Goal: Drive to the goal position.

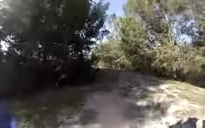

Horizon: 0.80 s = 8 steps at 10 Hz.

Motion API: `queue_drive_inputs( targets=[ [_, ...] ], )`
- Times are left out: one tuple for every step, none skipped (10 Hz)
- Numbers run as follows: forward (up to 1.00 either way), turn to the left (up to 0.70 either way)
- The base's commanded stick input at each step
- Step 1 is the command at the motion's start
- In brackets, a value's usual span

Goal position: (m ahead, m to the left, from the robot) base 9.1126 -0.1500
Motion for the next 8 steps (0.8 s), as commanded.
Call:
queue_drive_inputs(
  targets=[
    [0.7,0.0],
    [0.7,0.0],
    [0.7,0.0],
    [0.7,-0.07],
    [0.7,-0.27],
    [0.7,-0.27],
    [0.7,-0.27],
    [0.7,-0.27]
  ],
)
